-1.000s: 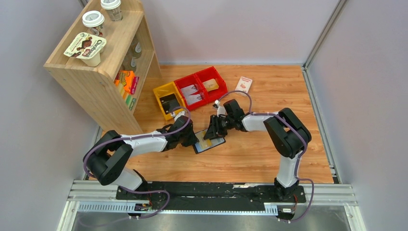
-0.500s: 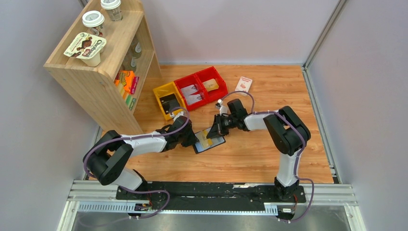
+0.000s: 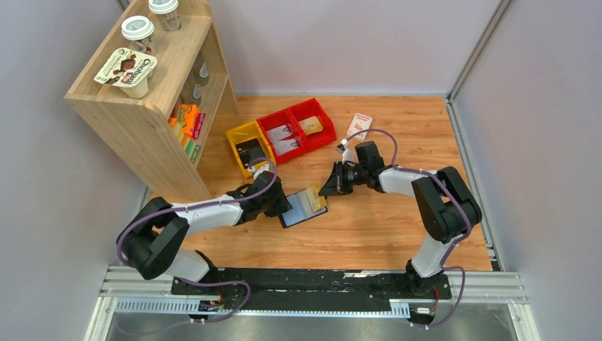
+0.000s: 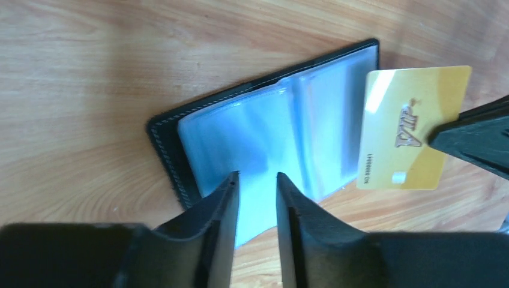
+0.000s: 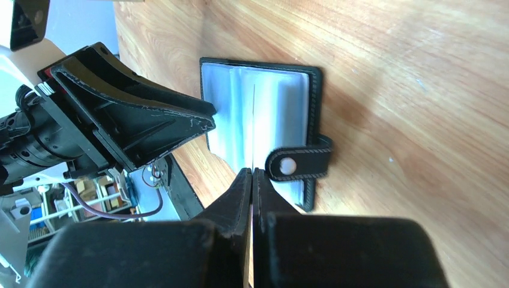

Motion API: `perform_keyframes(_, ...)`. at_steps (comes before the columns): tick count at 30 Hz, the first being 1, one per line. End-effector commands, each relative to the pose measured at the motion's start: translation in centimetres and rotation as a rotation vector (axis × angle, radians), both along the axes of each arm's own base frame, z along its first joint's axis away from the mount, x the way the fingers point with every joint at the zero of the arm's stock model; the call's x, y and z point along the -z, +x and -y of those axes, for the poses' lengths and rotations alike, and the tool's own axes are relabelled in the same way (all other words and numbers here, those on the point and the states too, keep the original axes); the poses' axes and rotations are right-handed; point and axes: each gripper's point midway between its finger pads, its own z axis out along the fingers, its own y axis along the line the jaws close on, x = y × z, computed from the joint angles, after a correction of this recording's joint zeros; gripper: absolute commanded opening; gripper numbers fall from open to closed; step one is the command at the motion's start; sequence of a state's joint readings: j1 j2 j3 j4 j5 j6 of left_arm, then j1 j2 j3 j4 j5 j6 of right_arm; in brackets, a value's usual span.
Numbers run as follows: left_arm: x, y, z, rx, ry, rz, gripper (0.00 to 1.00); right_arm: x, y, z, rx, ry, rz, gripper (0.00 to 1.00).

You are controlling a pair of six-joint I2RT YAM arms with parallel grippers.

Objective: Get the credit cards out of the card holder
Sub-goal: Remove the credit card from the card holder, then place the credit card in the storage box.

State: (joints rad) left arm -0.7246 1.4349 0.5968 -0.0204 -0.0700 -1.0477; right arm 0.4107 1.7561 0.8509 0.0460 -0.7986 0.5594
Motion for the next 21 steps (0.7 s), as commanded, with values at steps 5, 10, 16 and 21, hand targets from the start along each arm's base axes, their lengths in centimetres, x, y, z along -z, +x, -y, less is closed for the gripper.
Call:
perform_keyframes(5,-7.5,2.0,-4.0,-0.006,0.175,0.215,0.61,-5.2,1.9,2.3,0.172,-0.008,0.119,0.0)
perform_keyframes(10,-15.1,2.7,-7.9,0.05,0.308,0.412,0.78,-9.4,4.4,3.3,0.358,0.001,0.189,0.0)
perform_keyframes(16,-22.9,1.9,-13.7,0.109,0.563,0.633,0.78,-13.7,9.6,5.0,0.682,0.09,0.263,0.0)
perform_keyframes(21,-25.6,0.9,-17.3,0.023,0.647,0.822,0.78,-14.5,14.5,5.1,0.874,0.133,0.262,0.0)
